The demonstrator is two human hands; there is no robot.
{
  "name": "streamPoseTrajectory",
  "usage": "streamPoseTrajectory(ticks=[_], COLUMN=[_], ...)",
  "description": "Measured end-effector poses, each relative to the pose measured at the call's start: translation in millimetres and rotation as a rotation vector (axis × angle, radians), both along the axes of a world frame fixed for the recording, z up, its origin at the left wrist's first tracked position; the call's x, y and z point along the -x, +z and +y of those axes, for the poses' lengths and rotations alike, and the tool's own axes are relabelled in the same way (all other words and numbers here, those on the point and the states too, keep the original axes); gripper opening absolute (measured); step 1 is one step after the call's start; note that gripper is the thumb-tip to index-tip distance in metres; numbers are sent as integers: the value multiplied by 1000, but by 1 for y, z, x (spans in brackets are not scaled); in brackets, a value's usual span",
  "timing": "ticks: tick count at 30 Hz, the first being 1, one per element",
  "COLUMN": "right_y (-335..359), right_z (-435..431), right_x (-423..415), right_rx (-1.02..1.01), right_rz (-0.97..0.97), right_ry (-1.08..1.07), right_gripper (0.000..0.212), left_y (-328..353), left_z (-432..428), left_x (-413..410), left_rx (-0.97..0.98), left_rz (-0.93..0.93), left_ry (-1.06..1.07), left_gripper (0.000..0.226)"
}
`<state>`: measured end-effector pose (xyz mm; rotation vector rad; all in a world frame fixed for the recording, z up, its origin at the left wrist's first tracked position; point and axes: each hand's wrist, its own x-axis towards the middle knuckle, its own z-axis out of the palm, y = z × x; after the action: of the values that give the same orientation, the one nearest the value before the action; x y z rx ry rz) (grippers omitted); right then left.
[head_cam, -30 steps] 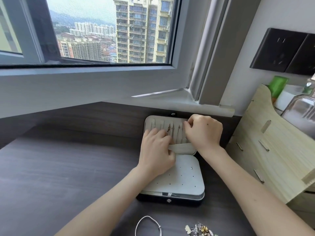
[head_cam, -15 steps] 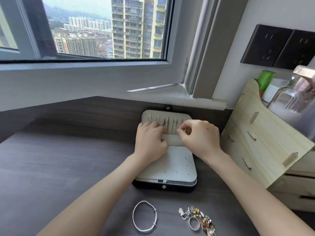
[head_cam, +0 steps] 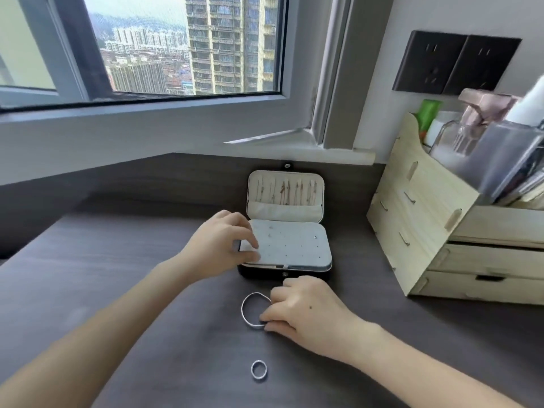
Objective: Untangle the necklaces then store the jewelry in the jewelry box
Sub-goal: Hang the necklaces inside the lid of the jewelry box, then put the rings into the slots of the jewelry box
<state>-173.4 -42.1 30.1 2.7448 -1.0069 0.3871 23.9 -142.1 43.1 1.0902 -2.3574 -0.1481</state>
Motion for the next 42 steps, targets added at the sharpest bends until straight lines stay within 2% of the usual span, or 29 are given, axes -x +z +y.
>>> streamPoseTrajectory(ticks=[3, 5, 10, 12, 15, 17, 19, 21, 23, 26, 28, 32, 34, 36, 38, 40, 42], right_y=[-4, -5, 10, 15, 18, 20, 21, 22, 23, 23, 19, 4, 1, 5, 11, 17, 23], right_z=[4, 5, 10, 13, 17, 19, 19, 14, 4, -19, -38, -69, -74, -71, -60, -41, -18], right_x=[0, 3, 22, 33, 48, 56, 61, 64, 64, 58, 55, 58, 60, 62, 63, 63, 62], right_rx=[127, 146, 9, -17, -15, 20, 78, 138, 189, 231, 264, 332, 295, 272, 254, 189, 35], right_rz=[59, 15, -292, -379, -487, -542, -574, -570, -543, -502, -428, -174, -94, -98, -166, -216, -219], right_ry=[5, 0, -79, -121, -166, -180, -211, -275, -348, -392, -401, -448, -476, -486, -471, -443, -440], right_gripper=[18, 17, 20, 21, 20, 20, 20, 18, 17, 22, 24, 12, 17, 16, 11, 6, 6], left_y=[0, 5, 12, 13, 17, 25, 36, 49, 57, 58, 53, 39, 33, 32, 36, 38, 38], left_z=[3, 5, 10, 12, 18, 19, 10, -3, -16, -33, -43, -41, -34, -23, -4, 22, 50], left_x=[-4, -4, 1, 3, 7, 7, 8, 12, 20, 35, 43, 51, 47, 41, 35, 30, 26], left_rx=[-5, -11, 91, 216, 360, 426, 438, 399, 353, 243, 172, 4, -12, 52, 31, -93, -260], left_rz=[-69, -103, -265, -346, -452, -414, -264, -74, 79, 255, 308, 241, 237, 251, 201, 45, -121], left_ry=[-34, -51, -160, -216, -269, -253, -161, -45, 56, 218, 297, 280, 263, 236, 157, 30, -62], left_gripper=[18, 19, 13, 11, 25, 22, 14, 21, 18, 16, 21, 44, 47, 37, 19, 9, 5])
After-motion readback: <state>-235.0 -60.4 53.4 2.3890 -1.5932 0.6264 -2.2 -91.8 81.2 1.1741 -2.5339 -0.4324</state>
